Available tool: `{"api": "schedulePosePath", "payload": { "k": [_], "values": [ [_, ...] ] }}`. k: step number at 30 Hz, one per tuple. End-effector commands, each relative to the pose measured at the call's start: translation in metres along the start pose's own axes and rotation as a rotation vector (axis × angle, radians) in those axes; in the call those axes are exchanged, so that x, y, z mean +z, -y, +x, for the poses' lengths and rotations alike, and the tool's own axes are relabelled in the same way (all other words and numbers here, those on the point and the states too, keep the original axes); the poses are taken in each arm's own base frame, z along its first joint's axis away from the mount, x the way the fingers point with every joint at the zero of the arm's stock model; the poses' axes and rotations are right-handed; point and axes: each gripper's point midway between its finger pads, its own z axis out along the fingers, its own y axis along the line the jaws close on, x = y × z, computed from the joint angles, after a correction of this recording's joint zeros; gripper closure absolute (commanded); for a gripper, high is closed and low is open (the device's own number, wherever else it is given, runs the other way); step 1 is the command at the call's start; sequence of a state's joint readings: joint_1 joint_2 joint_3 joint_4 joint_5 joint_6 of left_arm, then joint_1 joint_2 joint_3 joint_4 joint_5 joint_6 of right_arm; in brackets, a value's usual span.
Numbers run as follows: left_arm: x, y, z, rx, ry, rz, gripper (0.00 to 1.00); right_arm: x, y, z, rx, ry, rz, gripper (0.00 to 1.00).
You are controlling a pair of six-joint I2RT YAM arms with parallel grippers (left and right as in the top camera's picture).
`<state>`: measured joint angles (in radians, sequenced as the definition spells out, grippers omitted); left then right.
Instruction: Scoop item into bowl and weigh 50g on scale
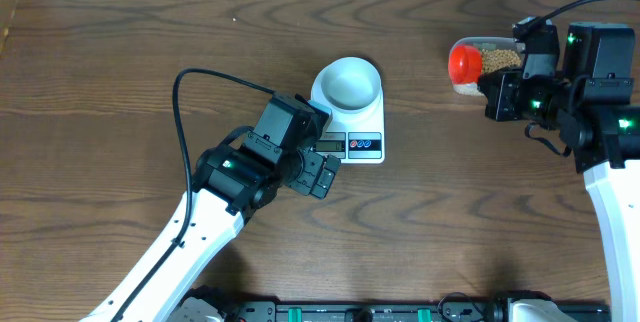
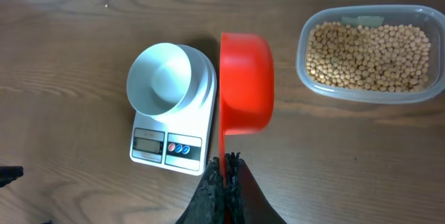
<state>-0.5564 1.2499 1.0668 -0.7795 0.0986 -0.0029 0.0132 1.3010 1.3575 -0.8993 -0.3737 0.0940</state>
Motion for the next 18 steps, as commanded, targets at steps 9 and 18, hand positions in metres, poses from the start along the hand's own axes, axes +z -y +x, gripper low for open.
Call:
{"api": "schedulePosePath", "payload": {
  "k": [9, 18],
  "values": [
    [-0.002, -0.002, -0.002, -0.003, 0.007, -0.007, 0.02, -0.001, 0.000, -0.006, -0.022, 0.028, -0.007, 0.99],
    [-0.002, -0.002, -0.002, -0.003, 0.008, -0.007, 0.02, -0.001, 0.002, -0.011, -0.029, 0.048, 0.004, 0.99]
  ]
}}
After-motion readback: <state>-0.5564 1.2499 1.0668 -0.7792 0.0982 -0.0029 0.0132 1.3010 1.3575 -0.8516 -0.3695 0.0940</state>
